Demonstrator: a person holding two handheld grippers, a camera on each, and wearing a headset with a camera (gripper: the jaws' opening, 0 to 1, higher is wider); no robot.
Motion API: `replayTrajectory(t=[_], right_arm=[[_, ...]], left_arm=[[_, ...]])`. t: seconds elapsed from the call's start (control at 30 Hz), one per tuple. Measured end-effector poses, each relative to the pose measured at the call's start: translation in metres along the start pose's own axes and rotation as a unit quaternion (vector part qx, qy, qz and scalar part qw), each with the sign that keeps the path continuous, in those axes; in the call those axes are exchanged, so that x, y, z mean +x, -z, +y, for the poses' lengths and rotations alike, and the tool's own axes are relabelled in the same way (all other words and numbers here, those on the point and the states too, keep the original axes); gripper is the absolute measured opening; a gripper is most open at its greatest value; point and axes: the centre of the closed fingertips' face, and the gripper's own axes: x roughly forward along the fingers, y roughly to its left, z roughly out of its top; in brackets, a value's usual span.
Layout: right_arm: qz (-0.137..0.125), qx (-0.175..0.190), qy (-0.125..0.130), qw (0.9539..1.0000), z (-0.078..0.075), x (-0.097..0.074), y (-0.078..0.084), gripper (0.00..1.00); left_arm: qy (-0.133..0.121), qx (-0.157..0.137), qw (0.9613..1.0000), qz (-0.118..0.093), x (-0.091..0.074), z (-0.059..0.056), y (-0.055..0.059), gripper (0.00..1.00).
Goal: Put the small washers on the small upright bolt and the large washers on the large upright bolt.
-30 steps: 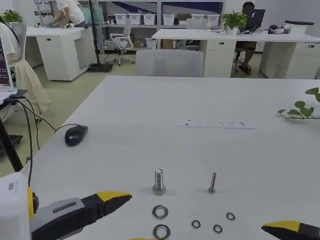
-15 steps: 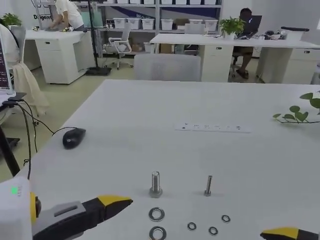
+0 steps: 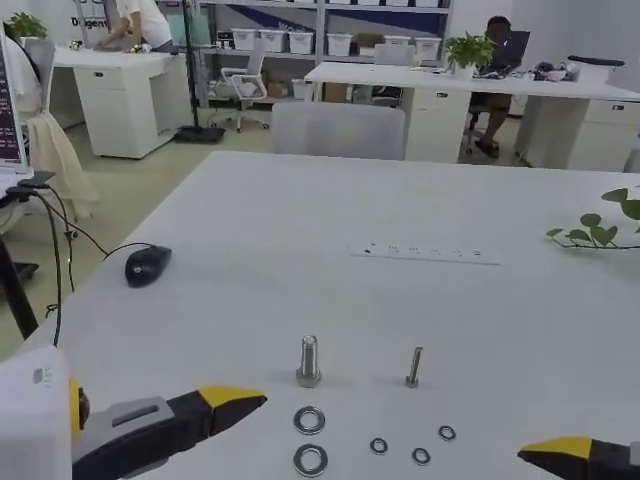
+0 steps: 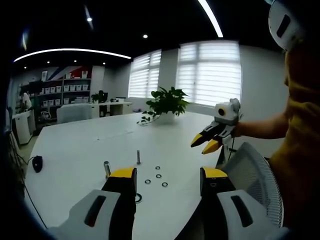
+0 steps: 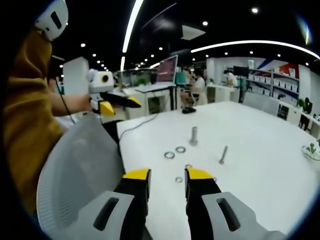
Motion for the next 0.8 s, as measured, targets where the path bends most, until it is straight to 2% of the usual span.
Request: replayTrajectory(t=[0.2,0.3,0.4,0.47,0.53,0.57,0.6,0.63,0.7,0.8], right_arm=[[0.022,-0.019,-0.022,0.9993,-0.005,0.015,-0.003,0.28],[0.031,-0.027,-0.032,0.9986,-0.008,0.021,-0.005,0.27],[0.079,-0.056,-0.049,0.9941,-0.011,0.029,0.004,0.26],[0.096,-0.068,-0.068,0.9908,-0.008,0.034,0.006,0.26],[0.106,-0.077,-0.095,0.9868,-0.003,0.044,0.002,0.25],[0.115,-0.083,-0.102,0.9846,-0.003,0.047,0.002,0.25],[0.129,-0.100,-0.110,0.9804,-0.003,0.052,0.004,0.25],[0.133,-0.105,-0.113,0.9790,-0.004,0.054,0.004,0.25],[0.163,-0.124,-0.126,0.9707,-0.005,0.062,0.011,0.25],[0.208,-0.150,-0.147,0.9553,-0.006,0.073,0.024,0.25]], left_arm=[[0.004,0.008,0.9999,0.005,0.006,0.004,0.002,0.50],[0.003,0.020,0.9995,0.025,0.009,0.009,0.009,0.50],[0.005,0.022,0.9993,0.029,0.011,0.011,0.011,0.50],[0.007,0.019,0.9995,0.026,0.012,0.011,0.011,0.50],[0.007,0.020,0.9995,0.025,0.012,0.013,0.010,0.50],[0.004,0.021,0.9995,0.023,0.012,0.015,0.009,0.50],[0.004,0.020,0.9996,0.021,0.012,0.016,0.009,0.50],[0.004,0.017,0.9997,0.017,0.012,0.017,0.008,0.50],[0.001,0.014,0.9998,0.016,0.013,0.019,0.008,0.50],[-0.001,0.009,0.9999,0.011,0.014,0.021,0.009,0.50]])
